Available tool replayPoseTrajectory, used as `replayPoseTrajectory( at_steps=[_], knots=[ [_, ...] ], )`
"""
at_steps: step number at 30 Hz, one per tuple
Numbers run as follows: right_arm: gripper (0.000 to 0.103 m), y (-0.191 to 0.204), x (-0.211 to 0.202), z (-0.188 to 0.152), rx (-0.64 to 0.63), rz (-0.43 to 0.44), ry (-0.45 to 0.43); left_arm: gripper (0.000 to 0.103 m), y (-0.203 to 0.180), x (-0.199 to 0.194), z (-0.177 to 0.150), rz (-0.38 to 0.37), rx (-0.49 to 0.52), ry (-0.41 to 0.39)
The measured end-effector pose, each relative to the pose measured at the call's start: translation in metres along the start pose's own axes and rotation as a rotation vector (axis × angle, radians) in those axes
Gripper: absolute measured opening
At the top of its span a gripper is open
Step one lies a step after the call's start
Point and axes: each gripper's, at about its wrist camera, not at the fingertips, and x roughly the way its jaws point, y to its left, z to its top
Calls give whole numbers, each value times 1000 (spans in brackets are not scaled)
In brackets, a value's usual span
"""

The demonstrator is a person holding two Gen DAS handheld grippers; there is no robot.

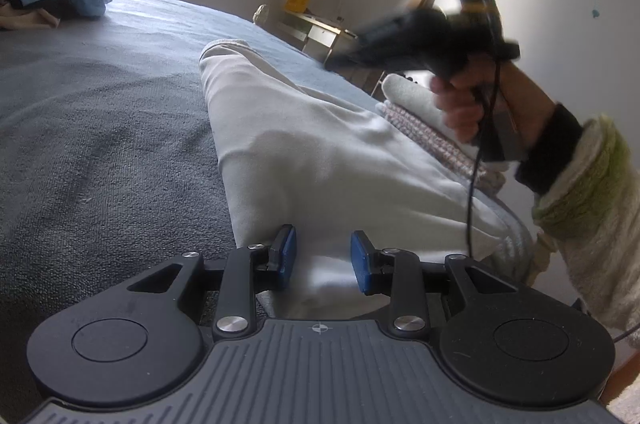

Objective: Fold clothes

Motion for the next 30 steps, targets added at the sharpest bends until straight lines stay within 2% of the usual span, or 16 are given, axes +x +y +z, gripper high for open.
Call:
replayPoseTrajectory(
  at_steps=[2, 3, 6, 8, 10, 11, 13, 15, 17, 19, 21, 22, 25, 26, 28, 30],
  knots=[
    [4, 19, 24, 2, -12, 80, 48, 32, -1, -1, -1, -1, 4, -4],
    [3, 23, 39, 0, -26, 62, 77, 32, -1, -2, -1, -2, 4, -7],
    [0, 6, 83, -17, -57, -89, 123, 32, 1, -2, -1, -11, -10, -19],
    [0, -12, 81, -9, 52, -69, 116, 32, 3, -2, -2, -23, -21, -25],
    [0, -2, 67, 2, 40, -114, 104, 32, 7, -3, -5, -39, -35, -32],
    [6, 3, 60, 8, 33, -136, 98, 32, 9, -3, -5, -48, -45, -36],
    [6, 25, 42, 17, -30, -107, 56, 32, 12, -4, -7, -61, -59, -41],
    [6, 44, 33, 26, -25, 31, 55, 32, 14, -5, -8, -69, -67, -45],
    [6, 58, 46, 30, -36, 118, 94, 32, 15, -6, -9, -69, -70, -50],
    [5, 64, 77, 26, -55, 84, 155, 32, 13, -7, -10, -64, -60, -55],
    [0, 54, 115, 19, -32, -3, 222, 32, 12, -8, -10, -64, -57, -56],
    [0, 44, 121, 19, 11, 8, 205, 32, 12, -8, -9, -65, -58, -55],
    [0, 38, 103, 32, 90, -28, 181, 32, 14, -10, -10, -76, -67, -58],
    [5, 45, 86, 32, 54, -19, 163, 32, 15, -10, -11, -82, -72, -60],
    [5, 60, 53, 33, -18, -3, 127, 32, 17, -10, -11, -94, -88, -62],
    [5, 77, 16, 27, -86, 61, 111, 32, 19, -10, -10, -103, -98, -61]
  ],
)
